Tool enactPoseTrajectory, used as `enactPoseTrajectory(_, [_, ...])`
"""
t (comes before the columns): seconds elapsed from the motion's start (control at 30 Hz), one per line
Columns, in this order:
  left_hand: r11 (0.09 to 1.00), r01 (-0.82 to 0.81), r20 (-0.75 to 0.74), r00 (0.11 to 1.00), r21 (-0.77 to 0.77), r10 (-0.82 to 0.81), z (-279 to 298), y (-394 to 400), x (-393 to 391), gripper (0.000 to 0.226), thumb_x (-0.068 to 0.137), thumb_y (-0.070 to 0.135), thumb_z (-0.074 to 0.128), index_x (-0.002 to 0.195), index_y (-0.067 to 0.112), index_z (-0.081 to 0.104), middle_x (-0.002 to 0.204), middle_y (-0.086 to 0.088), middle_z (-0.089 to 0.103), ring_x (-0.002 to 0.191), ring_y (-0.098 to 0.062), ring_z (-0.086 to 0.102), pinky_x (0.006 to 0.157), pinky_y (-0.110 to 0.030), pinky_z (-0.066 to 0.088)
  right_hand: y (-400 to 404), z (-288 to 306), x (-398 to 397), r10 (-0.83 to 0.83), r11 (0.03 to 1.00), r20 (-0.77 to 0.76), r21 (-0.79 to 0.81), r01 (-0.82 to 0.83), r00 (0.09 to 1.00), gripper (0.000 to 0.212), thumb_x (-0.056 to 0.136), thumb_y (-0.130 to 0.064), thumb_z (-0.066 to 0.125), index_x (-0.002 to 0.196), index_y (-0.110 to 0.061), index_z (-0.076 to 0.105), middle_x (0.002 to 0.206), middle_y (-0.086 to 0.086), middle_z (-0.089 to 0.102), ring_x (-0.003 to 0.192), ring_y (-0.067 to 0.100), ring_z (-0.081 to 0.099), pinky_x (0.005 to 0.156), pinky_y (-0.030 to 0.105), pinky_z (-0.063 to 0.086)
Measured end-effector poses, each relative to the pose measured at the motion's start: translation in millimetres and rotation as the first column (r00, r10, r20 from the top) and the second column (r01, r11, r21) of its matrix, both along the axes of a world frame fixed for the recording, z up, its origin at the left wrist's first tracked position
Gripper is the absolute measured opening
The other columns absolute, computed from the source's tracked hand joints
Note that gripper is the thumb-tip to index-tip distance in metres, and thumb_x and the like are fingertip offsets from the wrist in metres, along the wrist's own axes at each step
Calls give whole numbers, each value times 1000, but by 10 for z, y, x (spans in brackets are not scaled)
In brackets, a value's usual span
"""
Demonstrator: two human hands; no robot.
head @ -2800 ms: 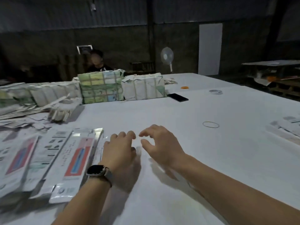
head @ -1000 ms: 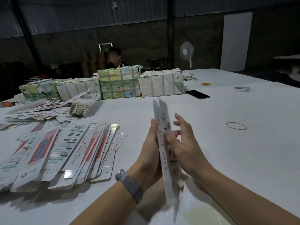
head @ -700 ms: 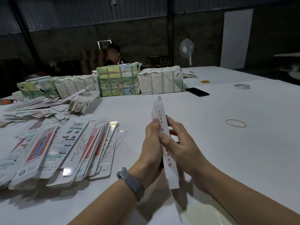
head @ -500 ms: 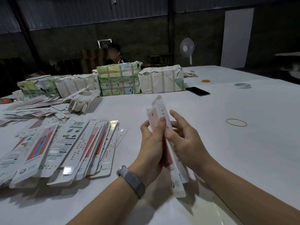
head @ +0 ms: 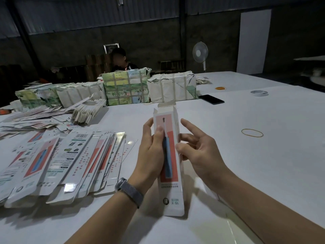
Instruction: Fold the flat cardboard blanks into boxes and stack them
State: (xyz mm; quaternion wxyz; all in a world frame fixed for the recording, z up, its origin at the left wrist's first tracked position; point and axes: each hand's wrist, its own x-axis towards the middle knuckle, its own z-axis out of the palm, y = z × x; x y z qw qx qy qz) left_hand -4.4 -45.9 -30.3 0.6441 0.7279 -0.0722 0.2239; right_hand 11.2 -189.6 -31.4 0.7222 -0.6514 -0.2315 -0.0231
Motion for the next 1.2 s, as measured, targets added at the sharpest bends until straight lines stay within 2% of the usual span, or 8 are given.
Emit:
enactPoseTrajectory(0.13, [997, 44, -15, 999, -60, -45, 6, -2, -8, 32, 107, 42, 36, 137, 37, 45, 106, 1, 69, 88, -18, 74, 68, -27, 59, -5, -8, 9, -13, 1000, -6, 15, 13, 1000, 68, 89, 0, 66, 147, -29, 43, 94, -8, 74, 90, 35, 69, 75, 36, 61])
enactPoseTrajectory(0.27, [989, 95, -37, 994, -117, -100, 16, 1, -5, 32, 109, 35, 33, 136, 29, 48, 99, -3, 71, 80, -21, 74, 66, -28, 58, -1, 6, 15, -24, 1000, -1, -3, 24, 1000, 60, 89, -3, 67, 126, -48, 52, 95, -9, 72, 94, 33, 69, 79, 43, 62])
enactPoseTrajectory(0.5, [989, 112, -85, 989, -95, -120, 32, 8, -27, 31, 107, 40, 36, 137, 40, 43, 106, -5, 70, 83, -23, 75, 67, -29, 59, 11, 14, -6, 40, 999, -40, 10, -39, 998, 61, 75, -24, 58, 132, -42, 53, 98, 3, 68, 88, 23, 72, 63, 33, 60])
enactPoseTrajectory(0.67, [994, 95, -109, 989, -61, -101, 38, 18, -21, 32, 107, 33, 39, 138, 38, 44, 106, -7, 71, 75, -20, 75, 61, -26, 58, 16, 21, 9, 62, 998, -29, 1, -62, 998, 41, 81, -36, 55, 118, -52, 52, 86, -5, 68, 73, 19, 71, 62, 27, 56])
enactPoseTrajectory(0.77, [995, 92, -95, 991, -48, -96, 13, -34, -32, 27, 108, 29, 37, 131, 41, 46, 107, -7, 71, 75, -19, 75, 62, -24, 58, -12, 39, 26, 36, 999, -36, 24, -35, 999, 30, 97, -28, 56, 119, -49, 56, 86, 5, 66, 67, 15, 68, 60, 26, 55])
enactPoseTrajectory(0.83, [994, 101, -84, 991, -32, -103, -1, -74, -48, 25, 108, 31, 42, 131, 40, 45, 101, -3, 72, 73, -18, 74, 62, -23, 57, -24, 48, 39, 11, 1000, -50, 19, -10, 999, 31, 103, -23, 49, 120, -47, 55, 88, 6, 70, 66, 16, 68, 59, 27, 57])
enactPoseTrajectory(1.0, [994, 98, -37, 995, 46, -96, -13, -121, -75, 31, 88, 46, 42, 119, 46, 43, 89, 29, 71, 78, -9, 74, 60, -18, 56, -34, 54, 78, -7, 1000, -76, 24, 9, 997, 37, 105, -23, 43, 106, -53, 64, 89, -2, 75, 74, 21, 71, 62, 27, 58])
enactPoseTrajectory(1.2, [987, 95, -3, 995, 126, -96, -33, -109, -76, 34, 90, 44, 42, 124, 45, 41, 92, 36, 68, 82, -6, 73, 60, -17, 56, -32, 31, 92, 27, 999, -83, 25, -25, 996, 48, 105, -18, 39, 90, -53, 69, 90, -2, 75, 74, 19, 70, 66, 29, 60])
